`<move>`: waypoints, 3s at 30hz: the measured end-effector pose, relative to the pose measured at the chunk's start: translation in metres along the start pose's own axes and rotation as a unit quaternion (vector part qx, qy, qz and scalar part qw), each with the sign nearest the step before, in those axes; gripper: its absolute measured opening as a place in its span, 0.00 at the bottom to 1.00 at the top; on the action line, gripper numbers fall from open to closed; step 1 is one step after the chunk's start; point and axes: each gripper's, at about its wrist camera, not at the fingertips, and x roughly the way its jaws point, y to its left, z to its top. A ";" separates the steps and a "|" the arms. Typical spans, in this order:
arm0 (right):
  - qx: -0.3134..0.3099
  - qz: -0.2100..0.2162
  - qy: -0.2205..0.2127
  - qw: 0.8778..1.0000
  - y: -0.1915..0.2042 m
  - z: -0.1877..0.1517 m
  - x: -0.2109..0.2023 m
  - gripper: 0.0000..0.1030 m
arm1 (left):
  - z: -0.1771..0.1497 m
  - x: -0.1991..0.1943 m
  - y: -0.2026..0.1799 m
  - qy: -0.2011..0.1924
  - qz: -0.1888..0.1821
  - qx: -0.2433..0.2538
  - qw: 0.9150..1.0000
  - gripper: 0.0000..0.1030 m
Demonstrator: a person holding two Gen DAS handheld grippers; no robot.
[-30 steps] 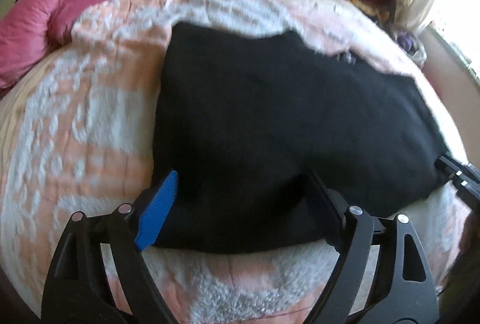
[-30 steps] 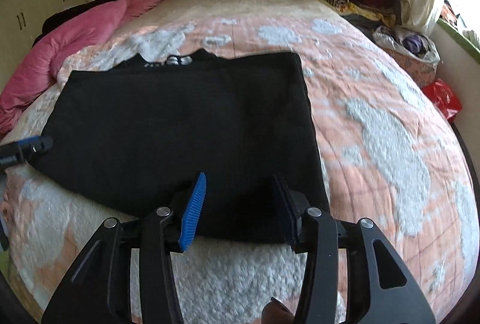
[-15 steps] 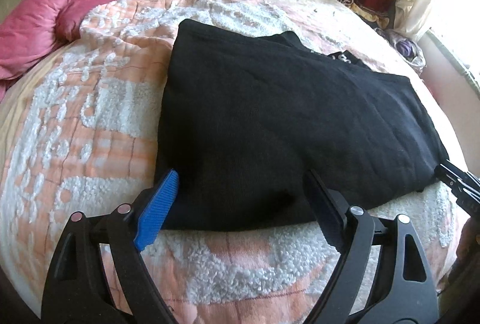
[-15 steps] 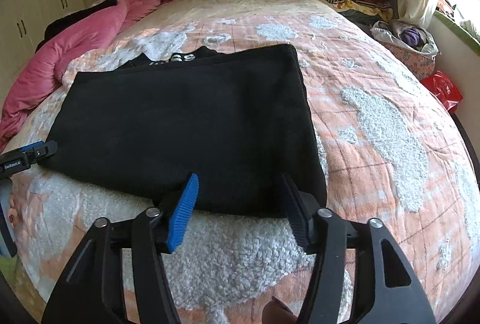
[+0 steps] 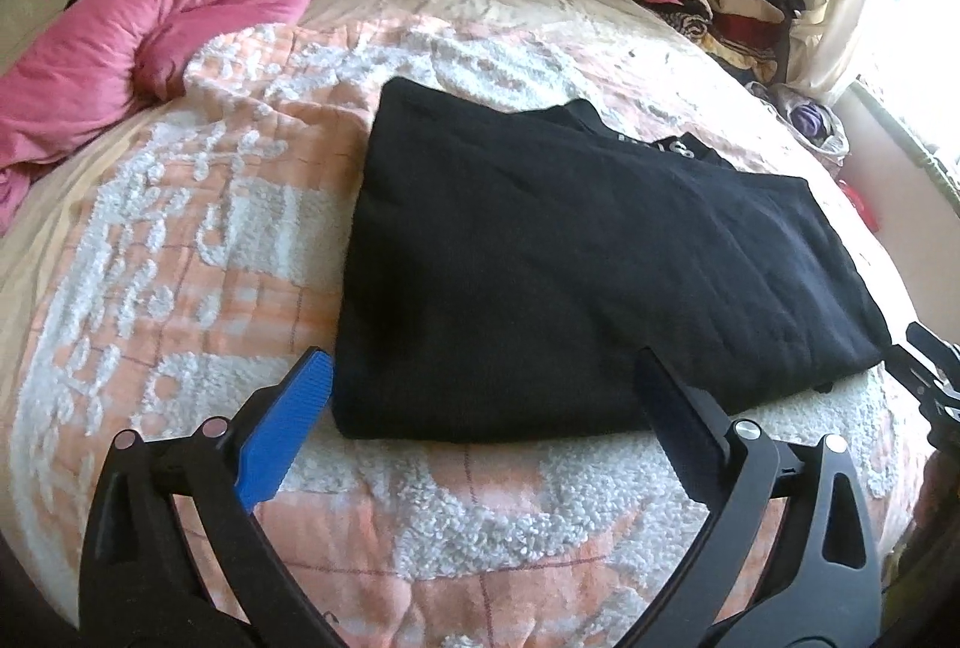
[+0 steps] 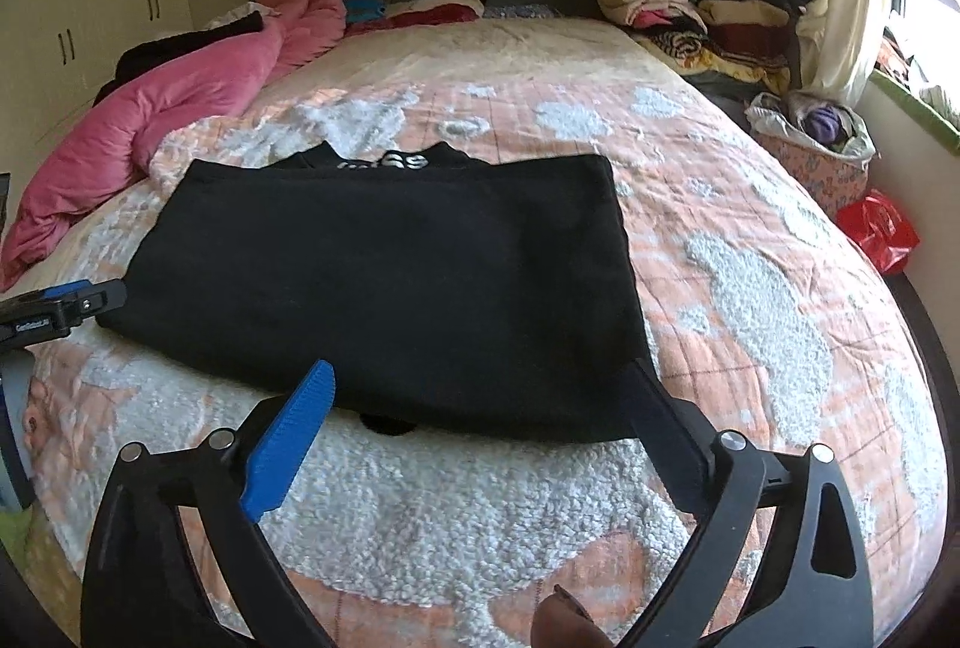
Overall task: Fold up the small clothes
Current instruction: 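Move both open tools back from the folded black sweatshirt, then grasp the folded sweatshirt edge with the right tool and lift it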
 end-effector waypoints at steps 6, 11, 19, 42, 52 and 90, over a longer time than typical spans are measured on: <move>-0.019 0.008 -0.004 1.000 0.015 0.002 -0.004 0.93 | 0.003 -0.006 0.008 -0.015 0.009 -0.012 1.000 0.91; -0.040 0.023 -0.003 0.999 0.036 0.002 -0.001 0.94 | 0.005 -0.009 0.017 -0.021 0.015 -0.024 0.999 0.91; -0.084 0.051 0.003 0.995 0.079 0.002 0.010 0.94 | 0.009 -0.010 0.037 -0.023 0.028 -0.047 0.998 0.91; -0.266 0.082 0.010 0.960 0.229 0.004 0.068 0.94 | 0.042 0.005 0.072 -0.024 0.076 -0.058 0.995 0.91; -0.311 0.025 0.005 0.950 0.262 0.006 0.106 0.96 | 0.057 0.031 0.088 0.004 0.074 -0.074 0.995 0.91; -0.108 0.047 -0.188 0.975 0.144 0.025 -0.006 0.07 | 0.135 0.024 -0.062 0.011 -0.114 -0.017 0.993 0.20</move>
